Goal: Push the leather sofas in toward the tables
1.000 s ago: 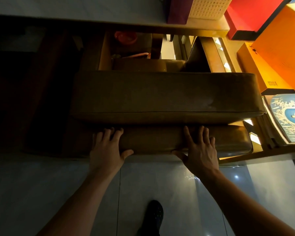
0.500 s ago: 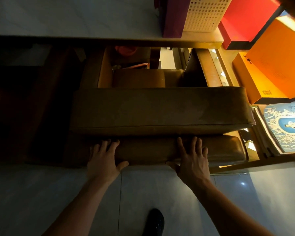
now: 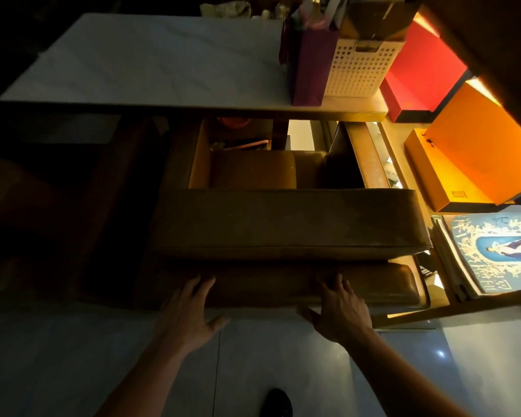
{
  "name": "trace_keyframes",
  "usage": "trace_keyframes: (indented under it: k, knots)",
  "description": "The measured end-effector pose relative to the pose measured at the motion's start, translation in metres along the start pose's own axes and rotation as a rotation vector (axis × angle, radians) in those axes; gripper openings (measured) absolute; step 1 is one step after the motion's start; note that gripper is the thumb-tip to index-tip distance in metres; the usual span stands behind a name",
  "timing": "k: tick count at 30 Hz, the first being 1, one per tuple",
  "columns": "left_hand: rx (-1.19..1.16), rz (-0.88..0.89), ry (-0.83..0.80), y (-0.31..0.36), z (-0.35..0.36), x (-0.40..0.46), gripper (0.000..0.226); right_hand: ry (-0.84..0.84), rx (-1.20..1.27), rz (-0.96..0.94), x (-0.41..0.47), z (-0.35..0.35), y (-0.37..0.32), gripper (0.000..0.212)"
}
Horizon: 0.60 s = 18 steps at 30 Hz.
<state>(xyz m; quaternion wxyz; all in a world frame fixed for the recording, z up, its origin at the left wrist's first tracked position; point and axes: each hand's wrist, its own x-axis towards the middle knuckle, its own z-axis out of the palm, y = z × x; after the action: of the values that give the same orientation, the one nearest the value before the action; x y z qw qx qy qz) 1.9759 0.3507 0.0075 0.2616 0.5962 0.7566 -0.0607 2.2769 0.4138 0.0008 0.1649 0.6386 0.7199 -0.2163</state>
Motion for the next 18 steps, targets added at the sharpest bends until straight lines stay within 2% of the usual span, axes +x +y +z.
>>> trace_keyframes:
  k: [9, 18]
  knots:
    - [-0.075, 0.079, 0.013, -0.055, -0.068, -0.036, 0.097, 0.015, 0.017, 0.019, -0.063, -0.042, -0.067, 0.092]
    - [-0.123, 0.189, 0.093, -0.175, -0.161, -0.103, 0.095, 0.061, 0.011, -0.026, -0.131, -0.083, -0.225, 0.080]
